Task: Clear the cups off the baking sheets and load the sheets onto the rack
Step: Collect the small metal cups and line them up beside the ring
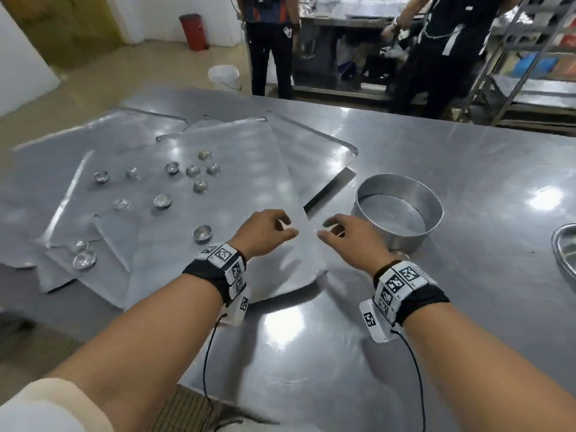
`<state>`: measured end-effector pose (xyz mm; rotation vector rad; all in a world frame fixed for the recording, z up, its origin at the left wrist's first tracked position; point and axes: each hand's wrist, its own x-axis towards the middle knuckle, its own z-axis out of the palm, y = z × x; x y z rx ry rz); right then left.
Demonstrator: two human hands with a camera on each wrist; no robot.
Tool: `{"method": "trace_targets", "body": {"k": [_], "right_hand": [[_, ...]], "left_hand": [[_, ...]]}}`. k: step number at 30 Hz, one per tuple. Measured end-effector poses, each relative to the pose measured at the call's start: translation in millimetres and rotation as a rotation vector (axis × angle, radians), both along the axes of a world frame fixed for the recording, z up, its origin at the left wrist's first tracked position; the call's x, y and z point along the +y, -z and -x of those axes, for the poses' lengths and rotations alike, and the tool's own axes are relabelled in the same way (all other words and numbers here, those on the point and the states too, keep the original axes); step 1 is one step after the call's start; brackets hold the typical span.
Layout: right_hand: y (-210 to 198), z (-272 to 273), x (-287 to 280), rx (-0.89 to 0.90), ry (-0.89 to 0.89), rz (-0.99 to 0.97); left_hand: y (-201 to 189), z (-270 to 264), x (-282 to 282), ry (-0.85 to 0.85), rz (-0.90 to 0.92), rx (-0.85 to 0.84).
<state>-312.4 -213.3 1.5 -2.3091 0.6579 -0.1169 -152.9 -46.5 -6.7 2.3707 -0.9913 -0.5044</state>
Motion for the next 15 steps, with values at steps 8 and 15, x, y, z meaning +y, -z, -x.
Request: {"method": "trace_targets", "body": {"k": [8,15], "right_hand": [[3,-100,88,0.067,-0.219,-0.017],[24,-176,152,0.075,-0.299,0.020]], "left_hand": [[9,-74,129,-0.232,-0.041,0.004],[36,-137,244,-0.521,-0.071,-0.004]]}}
